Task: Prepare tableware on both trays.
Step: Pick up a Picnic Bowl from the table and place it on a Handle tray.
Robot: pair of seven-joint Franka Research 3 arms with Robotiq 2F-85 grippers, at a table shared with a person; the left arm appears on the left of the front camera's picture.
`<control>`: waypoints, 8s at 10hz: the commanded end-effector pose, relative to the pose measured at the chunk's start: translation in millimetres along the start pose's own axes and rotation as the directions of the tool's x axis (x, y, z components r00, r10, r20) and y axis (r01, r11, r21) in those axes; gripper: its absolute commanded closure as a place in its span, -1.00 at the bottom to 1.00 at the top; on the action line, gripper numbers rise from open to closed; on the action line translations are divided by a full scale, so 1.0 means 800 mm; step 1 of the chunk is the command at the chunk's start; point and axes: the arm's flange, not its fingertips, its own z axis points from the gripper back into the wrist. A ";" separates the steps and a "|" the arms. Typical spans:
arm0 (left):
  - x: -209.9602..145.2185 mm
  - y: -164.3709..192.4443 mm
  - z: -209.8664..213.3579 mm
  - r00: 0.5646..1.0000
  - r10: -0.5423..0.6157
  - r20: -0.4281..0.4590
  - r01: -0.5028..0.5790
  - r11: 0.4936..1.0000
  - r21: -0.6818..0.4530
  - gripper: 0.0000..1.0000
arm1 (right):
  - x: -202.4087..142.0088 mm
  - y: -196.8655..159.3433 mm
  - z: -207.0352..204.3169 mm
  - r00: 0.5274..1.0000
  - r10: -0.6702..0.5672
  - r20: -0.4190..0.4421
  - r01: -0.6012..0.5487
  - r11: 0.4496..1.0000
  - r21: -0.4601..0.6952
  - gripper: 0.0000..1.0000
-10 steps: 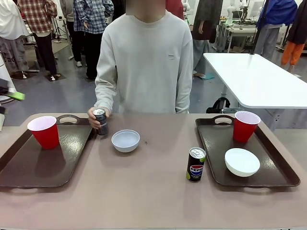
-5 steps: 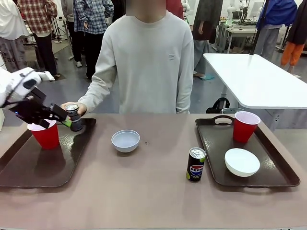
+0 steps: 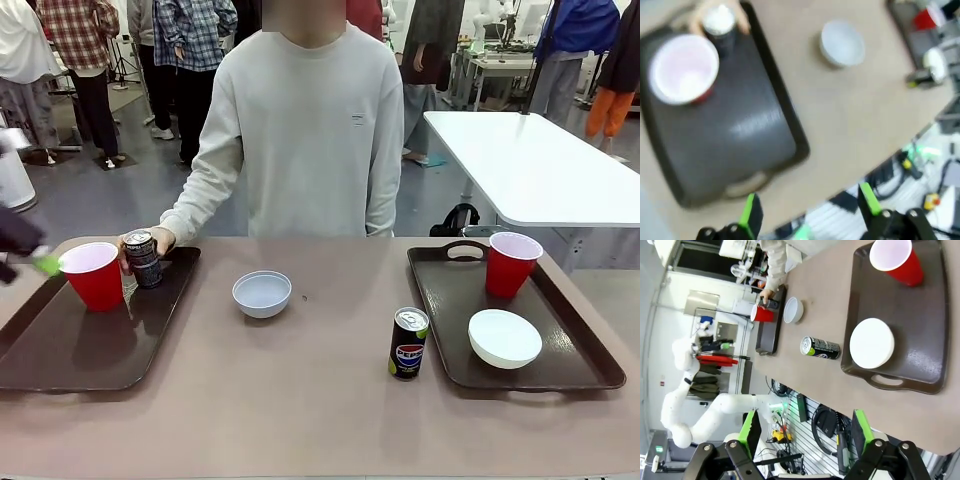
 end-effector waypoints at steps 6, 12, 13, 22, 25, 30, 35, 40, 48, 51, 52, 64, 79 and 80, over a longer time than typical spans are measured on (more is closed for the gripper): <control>-0.018 -0.049 -0.167 0.995 -0.099 0.024 0.095 0.989 0.111 -1.00 | 0.001 0.001 0.001 1.000 0.018 0.008 -0.018 1.000 0.021 -0.88; 0.086 -0.122 -0.247 0.969 -0.221 0.109 0.184 0.942 0.279 -1.00 | 0.001 0.001 0.001 1.000 0.018 0.008 -0.018 1.000 0.021 -0.88; 0.086 -0.122 -0.247 0.969 -0.221 0.109 0.184 0.942 0.279 -1.00 | 0.001 0.001 0.001 1.000 0.018 0.008 -0.018 1.000 0.021 -0.88; 0.228 -0.166 -0.331 0.992 -0.098 0.074 0.047 0.861 0.507 -1.00 | 0.001 0.001 0.001 1.000 0.018 0.008 -0.018 1.000 0.021 -0.88; 0.251 -0.165 -0.368 0.998 -0.060 0.037 0.031 0.845 0.534 -1.00 | 0.001 0.001 0.001 1.000 0.018 0.008 -0.018 1.000 0.021 -0.88; 0.261 -0.148 -0.400 0.999 -0.012 0.049 -0.012 0.882 0.471 -1.00 | 0.001 0.001 0.001 1.000 0.018 0.008 -0.018 1.000 0.021 -0.88; 0.272 -0.121 -0.413 0.989 0.120 0.084 -0.140 0.945 0.297 1.00 | 0.001 0.001 0.001 1.000 0.018 0.008 -0.018 1.000 0.021 -0.88; 0.269 -0.119 -0.413 0.987 0.147 0.070 -0.162 0.941 0.296 1.00 | 0.001 0.001 0.001 1.000 0.018 0.008 -0.018 1.000 0.021 -0.88; 0.171 -0.169 -0.260 0.995 0.049 0.089 -0.075 0.946 0.316 0.89 | 0.001 0.001 0.001 1.000 0.018 0.008 -0.018 1.000 0.021 -0.88; 0.096 -0.165 -0.185 0.997 0.010 0.080 -0.032 0.959 0.280 0.89 | 0.001 0.001 0.001 1.000 0.018 0.008 -0.018 1.000 0.021 -0.88; 0.076 -0.161 -0.173 0.998 0.000 0.066 -0.019 0.959 0.283 0.89 | 0.001 0.001 0.001 1.000 0.018 0.008 -0.018 1.000 0.021 -0.88; 0.047 -0.125 -0.068 0.992 -0.052 0.117 0.012 0.946 0.323 0.89 | 0.001 0.001 0.001 1.000 0.018 0.008 -0.018 1.000 0.021 -0.88; 0.002 0.090 -0.212 0.998 0.000 -0.057 0.025 0.896 0.442 0.89 | 0.001 0.001 0.001 1.000 0.018 0.008 -0.018 1.000 0.021 -0.88; 0.003 0.091 -0.216 0.998 0.002 -0.062 0.026 0.898 0.440 0.89 | 0.001 0.001 0.001 1.000 0.018 0.008 -0.018 1.000 0.021 -0.88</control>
